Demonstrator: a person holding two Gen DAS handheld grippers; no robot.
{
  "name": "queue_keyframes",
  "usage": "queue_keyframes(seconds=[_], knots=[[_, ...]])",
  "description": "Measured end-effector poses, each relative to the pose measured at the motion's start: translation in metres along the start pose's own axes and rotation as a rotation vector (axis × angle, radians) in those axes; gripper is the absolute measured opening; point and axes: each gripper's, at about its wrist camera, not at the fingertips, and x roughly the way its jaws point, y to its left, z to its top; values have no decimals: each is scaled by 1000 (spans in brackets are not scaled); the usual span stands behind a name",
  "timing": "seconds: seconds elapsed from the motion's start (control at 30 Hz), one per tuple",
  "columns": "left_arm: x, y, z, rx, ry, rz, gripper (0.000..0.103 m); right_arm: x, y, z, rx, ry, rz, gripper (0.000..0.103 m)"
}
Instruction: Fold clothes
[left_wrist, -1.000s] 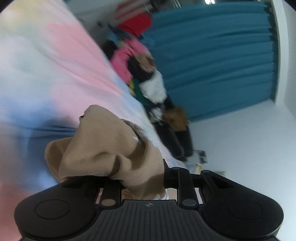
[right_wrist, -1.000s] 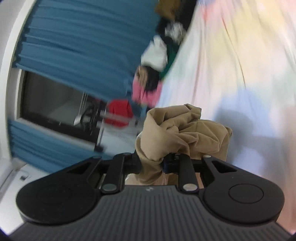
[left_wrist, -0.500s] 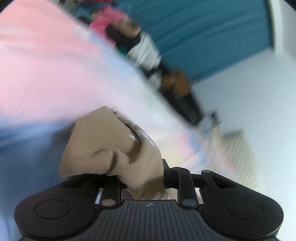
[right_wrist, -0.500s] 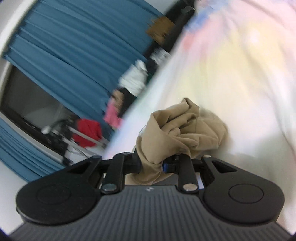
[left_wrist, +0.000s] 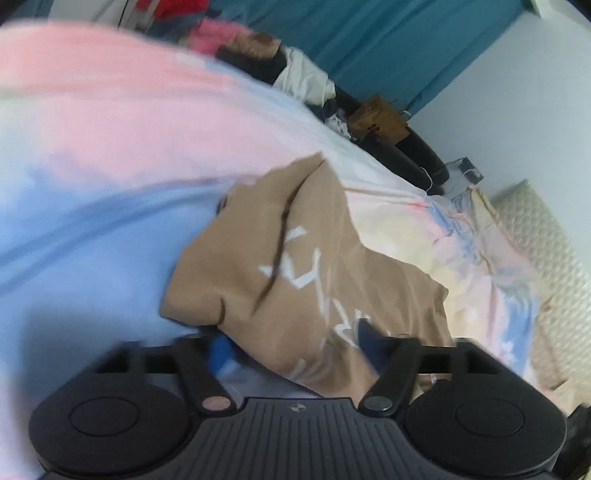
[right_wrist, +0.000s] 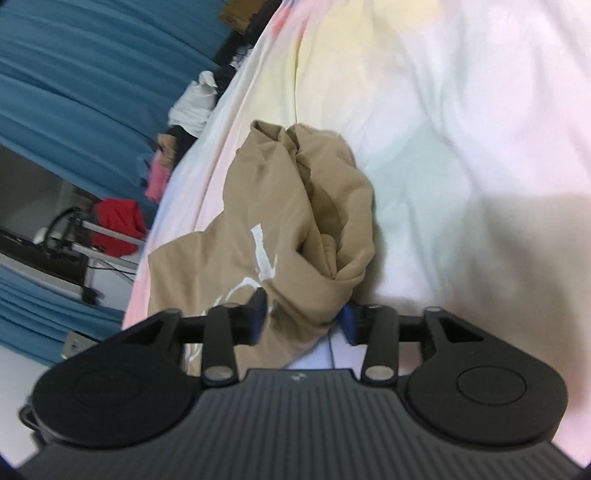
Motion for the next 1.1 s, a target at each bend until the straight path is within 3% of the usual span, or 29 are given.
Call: queue_keyframes(seconds=[0.07,0.17,0.3,0.37,0.57,0.8,1.1], knots=[[-30,-15,3,57,-13,29,92,-23,9,-1,-38,-15,-22,73],[-80,-37,10,102,-66,52,103,-59,25,-5,-98,-51,-26,73],[-148,-67,13,196,-128,16,103,-110,54,-15,-237,-122,17,76],[-177,-85,11,237,-177,26,103,-133,71,-22,-306,-169,31,86],[-250,-119,-10,321,-271,76,103,-201,102,-53,-487,-247,55,85],[-323,-134,-55,401,-346,78,103,-261,120,-101,-698,-349,81,85],[-363,-133,-110,441,-409,104,103,-283,114,-155,-828,-445,114,85]])
